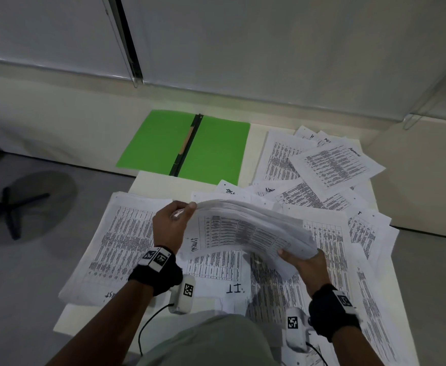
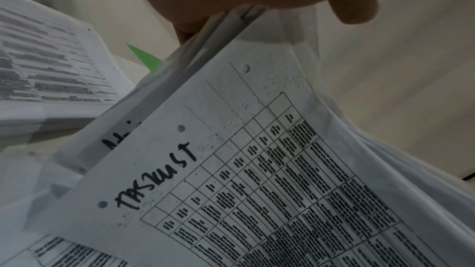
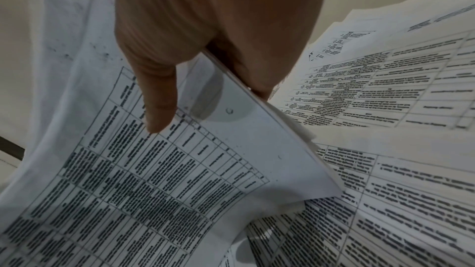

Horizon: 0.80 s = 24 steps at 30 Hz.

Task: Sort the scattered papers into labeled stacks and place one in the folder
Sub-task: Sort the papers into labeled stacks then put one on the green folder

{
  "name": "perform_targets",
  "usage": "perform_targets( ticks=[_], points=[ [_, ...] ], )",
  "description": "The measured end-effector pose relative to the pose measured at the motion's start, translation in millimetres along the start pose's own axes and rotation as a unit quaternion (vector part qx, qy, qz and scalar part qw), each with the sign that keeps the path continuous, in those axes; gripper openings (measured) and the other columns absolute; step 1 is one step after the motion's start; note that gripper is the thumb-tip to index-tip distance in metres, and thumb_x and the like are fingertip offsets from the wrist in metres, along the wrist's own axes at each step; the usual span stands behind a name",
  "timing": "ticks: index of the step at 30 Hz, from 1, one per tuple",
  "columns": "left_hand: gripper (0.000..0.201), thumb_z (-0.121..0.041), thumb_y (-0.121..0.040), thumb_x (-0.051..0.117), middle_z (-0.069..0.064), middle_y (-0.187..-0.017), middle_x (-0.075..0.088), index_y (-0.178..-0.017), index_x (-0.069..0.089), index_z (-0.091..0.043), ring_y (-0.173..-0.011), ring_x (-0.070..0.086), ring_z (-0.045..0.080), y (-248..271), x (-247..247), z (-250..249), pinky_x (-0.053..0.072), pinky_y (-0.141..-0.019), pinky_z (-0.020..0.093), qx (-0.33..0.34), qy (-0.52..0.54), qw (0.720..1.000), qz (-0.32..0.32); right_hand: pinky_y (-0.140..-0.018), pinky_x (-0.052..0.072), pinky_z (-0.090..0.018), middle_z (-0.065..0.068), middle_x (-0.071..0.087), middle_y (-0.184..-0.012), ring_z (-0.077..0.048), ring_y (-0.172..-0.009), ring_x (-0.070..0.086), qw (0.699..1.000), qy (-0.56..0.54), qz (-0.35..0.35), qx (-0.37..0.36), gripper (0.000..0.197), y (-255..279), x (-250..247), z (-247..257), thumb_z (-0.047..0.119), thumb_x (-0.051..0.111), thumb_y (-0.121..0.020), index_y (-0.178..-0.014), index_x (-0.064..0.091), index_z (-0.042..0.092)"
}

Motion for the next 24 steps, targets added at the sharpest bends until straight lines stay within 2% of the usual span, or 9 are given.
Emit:
perform_targets(
  ticks=[4,8,10,13,15,16,18,21,24],
  points=[
    [0.019,-0.031,-0.077,0.065,-0.007,-0.051,0.059,-0.061,0.065,-0.021,-0.054,0.051,0.011,-5,-5,4,0.04,-0.059,0.026,-0.018,-0.028,0.999,-0.029,-0.066,0.058,-0.024,-0.001,0.077,-0.091,-0.014,-0.082,0.074,1.0,-0.011,0.001,-0.001,0.074,-2,-1,4,0.053,0.095,-0.027,-0.092,0.075,0.022],
    [0.015,-0.018,-0.07,0.053,-0.01,-0.046,0.054,-0.062,0.066,-0.023,-0.053,0.045,0.013,-9,-6,15,0.034,-0.059,0.026,-0.049,-0.002,0.999,-0.022,-0.066,0.059,-0.026,0.001,0.077,-0.085,-0.016,-0.087,0.073,1.0,-0.012,-0.006,0.004,0.039,-4,-3,5,0.012,0.087,-0.054,-0.091,0.073,0.019],
    [0.015,-0.02,-0.068,0.052,0.001,-0.058,0.06,-0.065,0.067,-0.02,-0.059,0.049,0.018,-8,-2,14,0.037,-0.063,0.03,-0.049,0.028,0.998,0.002,-0.066,0.059,-0.025,0.003,0.077,-0.085,-0.012,-0.083,0.073,1.0,-0.014,-0.004,0.005,0.039,-5,-1,6,0.01,0.083,-0.056,-0.093,0.072,0.018],
    [0.036,-0.044,-0.077,0.055,0.02,-0.081,0.067,-0.078,0.07,-0.012,-0.074,0.061,0.025,-9,-4,24,0.045,-0.069,0.036,-0.077,0.101,0.991,0.043,-0.066,0.059,-0.025,0.002,0.077,-0.088,-0.011,-0.081,0.073,1.0,-0.017,0.003,0.009,0.037,-8,1,5,0.003,0.081,-0.062,-0.094,0.072,0.019],
    [0.074,-0.075,-0.075,0.047,0.02,-0.098,0.071,-0.098,0.07,-0.009,-0.094,0.067,0.03,-7,-7,47,0.051,-0.084,0.04,-0.166,0.146,0.974,0.048,-0.068,0.059,-0.027,-0.002,0.077,-0.091,-0.014,-0.084,0.073,1.0,-0.007,0.006,0.01,0.036,-10,0,2,-0.005,0.078,-0.068,-0.093,0.073,0.02],
    [0.08,-0.08,-0.074,0.043,0.018,-0.1,0.071,-0.101,0.07,-0.01,-0.101,0.066,0.032,-4,-9,57,0.051,-0.089,0.043,-0.21,0.162,0.963,0.039,-0.07,0.059,-0.029,-0.003,0.077,-0.093,-0.016,-0.086,0.073,1.0,0.0,0.007,0.01,0.037,-11,-1,1,-0.007,0.077,-0.07,-0.094,0.073,0.021],
    [0.059,-0.068,-0.074,0.058,0.01,-0.092,0.074,-0.098,0.07,-0.015,-0.098,0.067,0.03,5,-7,59,0.053,-0.083,0.04,-0.227,0.157,0.96,0.038,-0.071,0.059,-0.028,-0.001,0.077,-0.09,-0.016,-0.086,0.073,1.0,0.01,0.007,0.018,0.037,-12,0,0,-0.008,0.077,-0.071,-0.091,0.073,0.023],
    [0.057,-0.03,-0.045,0.087,0.003,-0.089,0.076,-0.097,0.07,-0.015,-0.086,0.071,0.023,14,9,47,0.058,-0.074,0.04,-0.195,0.119,0.966,0.122,-0.065,0.058,-0.022,0.002,0.075,-0.082,-0.019,-0.083,0.071,0.999,0.016,-0.017,0.023,0.034,-14,2,-1,-0.006,0.08,-0.068,-0.082,0.072,0.024],
    [0.038,-0.007,-0.05,0.081,0.006,-0.082,0.076,-0.087,0.072,-0.012,-0.082,0.07,0.03,11,10,51,0.056,-0.08,0.056,-0.195,0.111,0.97,0.093,-0.062,0.058,-0.022,0.002,0.076,-0.079,-0.014,-0.078,0.072,0.999,-0.007,-0.04,0.015,0.045,-12,3,1,0.032,0.097,-0.041,-0.079,0.074,0.024]
  ],
)
Point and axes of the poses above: each hand's wrist, its own y-axis away from the middle knuckle, its own x-axis out of the palm, z = x × y, the point moved 6 cm from there along -y, towards the middle knuckle
